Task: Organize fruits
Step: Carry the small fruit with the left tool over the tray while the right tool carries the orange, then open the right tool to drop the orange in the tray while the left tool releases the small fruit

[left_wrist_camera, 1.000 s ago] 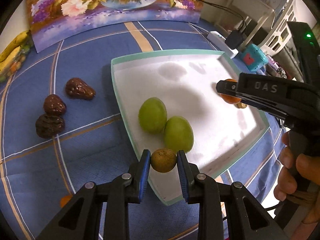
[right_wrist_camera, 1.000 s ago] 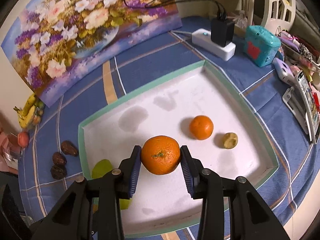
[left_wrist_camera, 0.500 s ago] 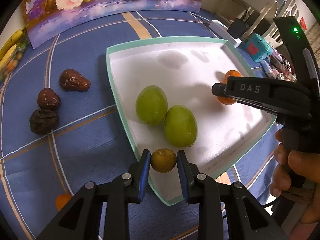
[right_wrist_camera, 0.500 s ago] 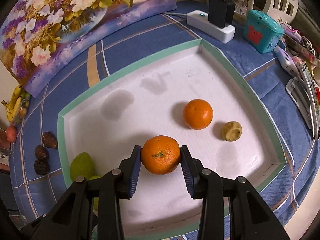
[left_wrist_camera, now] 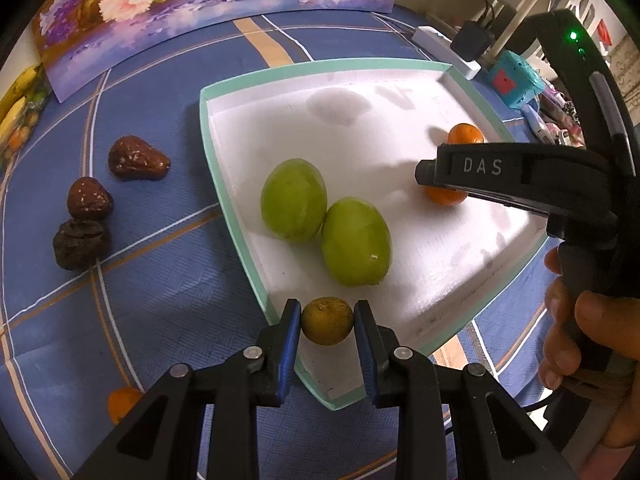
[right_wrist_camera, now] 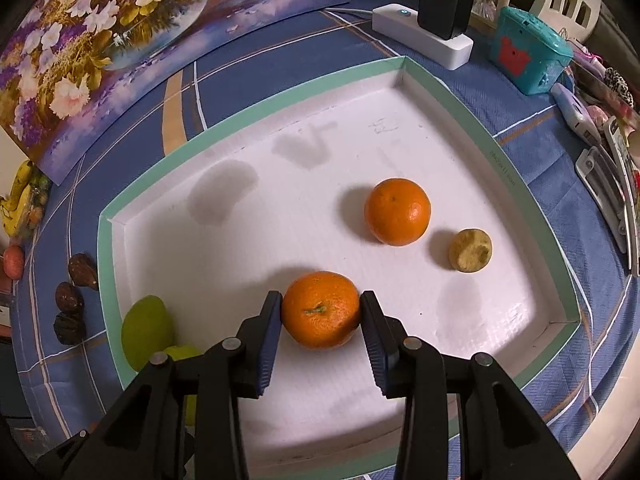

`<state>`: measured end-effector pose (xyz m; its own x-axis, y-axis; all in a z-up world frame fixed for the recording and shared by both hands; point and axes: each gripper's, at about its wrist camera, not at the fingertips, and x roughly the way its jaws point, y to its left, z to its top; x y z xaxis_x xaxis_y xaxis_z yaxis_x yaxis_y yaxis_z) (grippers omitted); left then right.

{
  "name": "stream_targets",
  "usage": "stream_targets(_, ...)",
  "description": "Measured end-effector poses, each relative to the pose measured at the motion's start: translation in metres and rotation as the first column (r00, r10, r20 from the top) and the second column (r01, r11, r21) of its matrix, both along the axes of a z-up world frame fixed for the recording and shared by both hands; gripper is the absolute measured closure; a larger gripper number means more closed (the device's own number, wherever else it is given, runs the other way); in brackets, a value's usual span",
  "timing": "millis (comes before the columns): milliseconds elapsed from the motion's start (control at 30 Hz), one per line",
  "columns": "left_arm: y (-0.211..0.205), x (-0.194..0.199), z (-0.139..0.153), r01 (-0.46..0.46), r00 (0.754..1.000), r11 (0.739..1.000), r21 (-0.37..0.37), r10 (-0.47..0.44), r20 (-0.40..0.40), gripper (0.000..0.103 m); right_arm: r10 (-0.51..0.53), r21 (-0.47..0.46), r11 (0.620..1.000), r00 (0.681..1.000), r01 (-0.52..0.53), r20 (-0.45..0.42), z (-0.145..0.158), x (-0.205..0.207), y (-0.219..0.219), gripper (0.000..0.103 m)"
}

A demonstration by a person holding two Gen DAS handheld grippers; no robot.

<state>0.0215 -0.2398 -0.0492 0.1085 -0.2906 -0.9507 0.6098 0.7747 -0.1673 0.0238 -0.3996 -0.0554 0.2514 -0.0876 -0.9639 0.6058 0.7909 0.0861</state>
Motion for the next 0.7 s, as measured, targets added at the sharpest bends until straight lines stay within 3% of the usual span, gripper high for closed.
stream_targets(133, -0.004, -0.001, -0.001, 0.009, 1.000, 1.000, 0.009, -0.009, -0.002, 0.073, 0.006, -0.011, 1.000, 1.000, -0.006, 0.004, 0.006, 0.000, 0.001, 0.062)
stream_targets(500, -0.009, 0.000, 0.001, 0.014, 1.000, 1.000, 0.008, -0.014, 0.000, 0.072, 0.037, -0.088, 0.996, 0.993, -0.027, 0.116, 0.055, -0.003, 0.010, 0.062)
stream_targets(700, 0.001, 0.003, 0.018, -0.004, 1.000, 0.999, -0.045, 0.005, 0.023, 0.072, 0.040, -0.103, 0.994, 0.990, -0.026, 0.136, 0.064, -0.008, 0.010, 0.062)
